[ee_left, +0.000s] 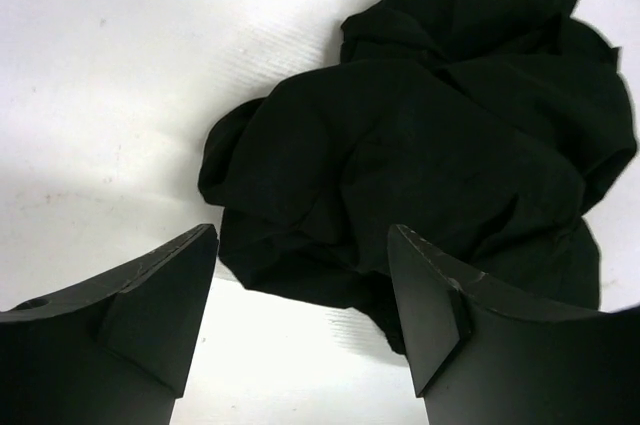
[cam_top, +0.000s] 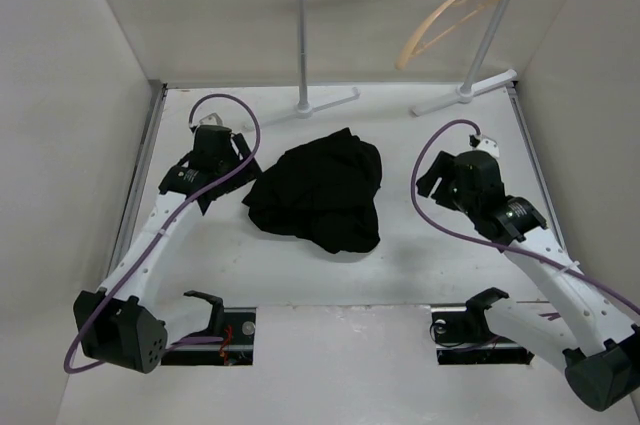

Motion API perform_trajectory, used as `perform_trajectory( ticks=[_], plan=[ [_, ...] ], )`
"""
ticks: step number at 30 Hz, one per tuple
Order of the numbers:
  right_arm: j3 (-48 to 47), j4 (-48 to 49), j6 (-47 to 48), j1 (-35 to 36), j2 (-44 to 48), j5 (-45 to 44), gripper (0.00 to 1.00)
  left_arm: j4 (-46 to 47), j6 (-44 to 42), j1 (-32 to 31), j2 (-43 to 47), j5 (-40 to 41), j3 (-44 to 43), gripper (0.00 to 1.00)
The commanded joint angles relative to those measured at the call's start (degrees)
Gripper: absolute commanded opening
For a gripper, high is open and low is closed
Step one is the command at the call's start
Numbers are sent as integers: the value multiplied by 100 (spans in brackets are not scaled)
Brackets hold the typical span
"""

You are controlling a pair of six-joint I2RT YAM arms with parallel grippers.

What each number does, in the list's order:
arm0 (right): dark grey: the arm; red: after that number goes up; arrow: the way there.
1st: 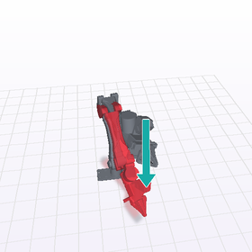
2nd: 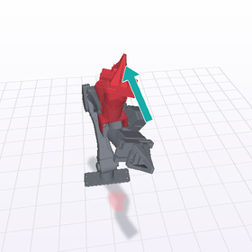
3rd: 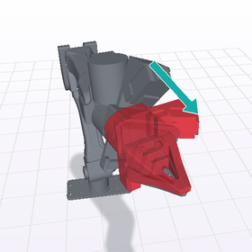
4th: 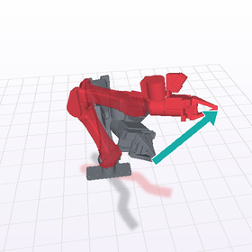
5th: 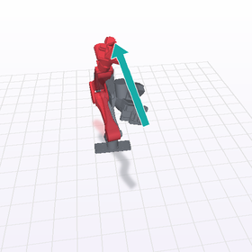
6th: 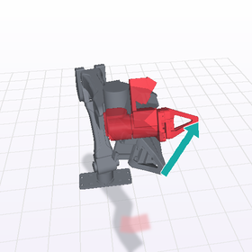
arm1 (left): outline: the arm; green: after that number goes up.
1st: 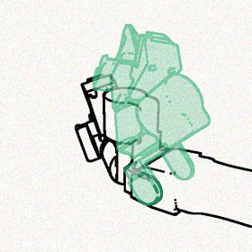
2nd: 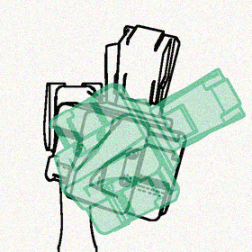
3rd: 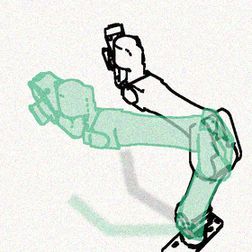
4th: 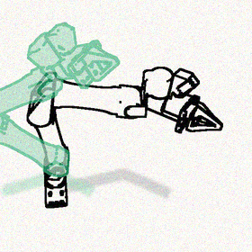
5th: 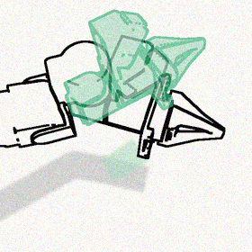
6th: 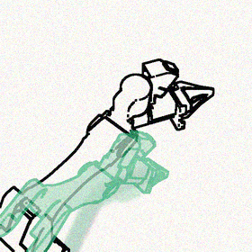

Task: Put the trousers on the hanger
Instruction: Flatten out the trousers at the center of the board.

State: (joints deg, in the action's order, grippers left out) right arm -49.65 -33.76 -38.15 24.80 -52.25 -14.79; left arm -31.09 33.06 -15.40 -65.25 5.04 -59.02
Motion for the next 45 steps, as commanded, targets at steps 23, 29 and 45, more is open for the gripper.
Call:
perform_trajectory(
  ticks=[23, 29, 45],
  plan=[
    [368, 1819, 211, 1216, -1964, 1900, 72, 1948, 991, 631, -1454, -837, 1332, 64],
    [368, 2837, 212, 1277, -2798, 2384, 41, 2493, 1387, 288, -1798, -1347, 1253, 36],
    [-2971, -586, 1362, 1671, -709, -323, 6, 395, 625, 1562, -418, -655, -3042, 6]
  ],
)
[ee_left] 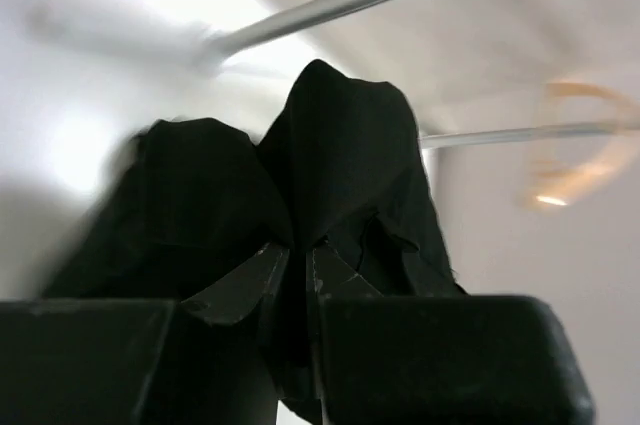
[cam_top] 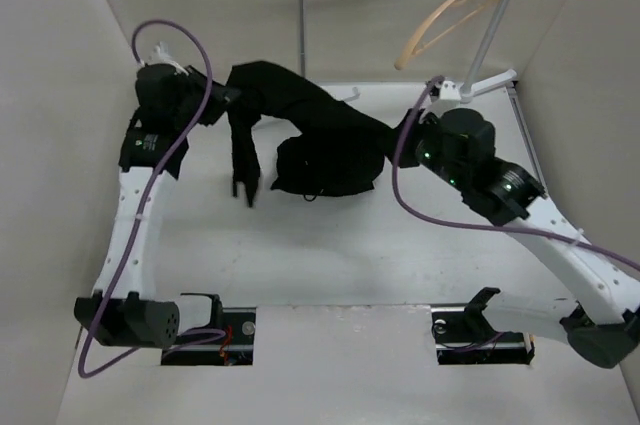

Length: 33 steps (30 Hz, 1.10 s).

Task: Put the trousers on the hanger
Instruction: Flatten out the trousers at the center of the board.

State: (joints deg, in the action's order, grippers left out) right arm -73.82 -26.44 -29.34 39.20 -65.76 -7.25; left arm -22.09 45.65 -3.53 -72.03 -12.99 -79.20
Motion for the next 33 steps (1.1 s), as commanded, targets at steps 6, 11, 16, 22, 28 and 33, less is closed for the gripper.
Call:
perform_trajectory(
  ticks=[6, 11, 16, 22, 28, 33],
  plan=[
    [918, -1672, 18, 1961, 285, -95, 9, -859, -944, 568, 663, 2169, 200, 8],
    [1651, -1093, -335, 2387, 71, -75, 30, -920, -338, 1411, 1410, 2609, 2152, 7],
    [1932, -512, -580, 1055, 143, 65, 25, -762, -206, 1116, 1438, 2494, 2391, 7],
    [2433, -266, -932, 190, 55, -5, 68, -902, -205, 1122, 1622, 2583, 2716, 19],
    [3119, 761, -1960, -646, -604, 442, 67, -1201, -240, 1061, 1938, 3346, 2744, 44],
    [3514, 1237, -2392, -769, -939, 663, 60, -1315, -443, -526, 1728, 3629, 2374, 49]
  ],
)
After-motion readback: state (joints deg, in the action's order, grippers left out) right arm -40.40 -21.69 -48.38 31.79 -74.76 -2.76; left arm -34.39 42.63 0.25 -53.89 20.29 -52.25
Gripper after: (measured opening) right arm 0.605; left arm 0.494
